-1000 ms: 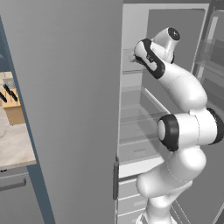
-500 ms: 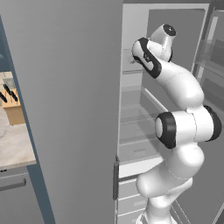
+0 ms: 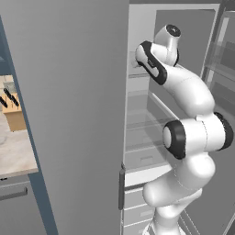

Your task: Retrieve the sausage and cheese from the fridge and place them on the cutting board on the counter.

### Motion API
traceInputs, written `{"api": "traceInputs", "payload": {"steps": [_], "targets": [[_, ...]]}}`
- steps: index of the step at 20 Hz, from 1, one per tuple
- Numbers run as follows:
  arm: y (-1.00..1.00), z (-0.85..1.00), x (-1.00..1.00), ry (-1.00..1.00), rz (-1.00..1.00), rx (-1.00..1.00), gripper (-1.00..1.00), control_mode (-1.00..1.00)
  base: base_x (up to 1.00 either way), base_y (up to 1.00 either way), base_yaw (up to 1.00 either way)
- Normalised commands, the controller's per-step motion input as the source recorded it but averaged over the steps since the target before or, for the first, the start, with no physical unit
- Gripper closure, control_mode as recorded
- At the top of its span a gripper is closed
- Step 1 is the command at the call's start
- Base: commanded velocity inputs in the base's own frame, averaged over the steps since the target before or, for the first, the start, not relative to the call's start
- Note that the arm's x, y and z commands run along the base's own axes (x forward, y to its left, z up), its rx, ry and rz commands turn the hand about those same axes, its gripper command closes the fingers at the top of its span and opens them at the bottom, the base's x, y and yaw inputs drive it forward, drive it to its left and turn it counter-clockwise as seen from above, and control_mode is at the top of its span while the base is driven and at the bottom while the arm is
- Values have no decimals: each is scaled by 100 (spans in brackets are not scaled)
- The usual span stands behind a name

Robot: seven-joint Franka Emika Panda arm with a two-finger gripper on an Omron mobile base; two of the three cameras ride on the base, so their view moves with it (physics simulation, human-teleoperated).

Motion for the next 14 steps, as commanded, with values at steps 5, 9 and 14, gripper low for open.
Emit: {"api": "traceInputs", "payload": {"steps": [5, 9, 14], "targets": [[-7, 4, -25, 6, 0, 8, 100, -100, 0, 0, 0], [3, 22, -56, 3, -3, 16, 100, -100, 0, 0, 0], [15, 2, -73, 0, -15, 9, 100, -100, 0, 0, 0]]}}
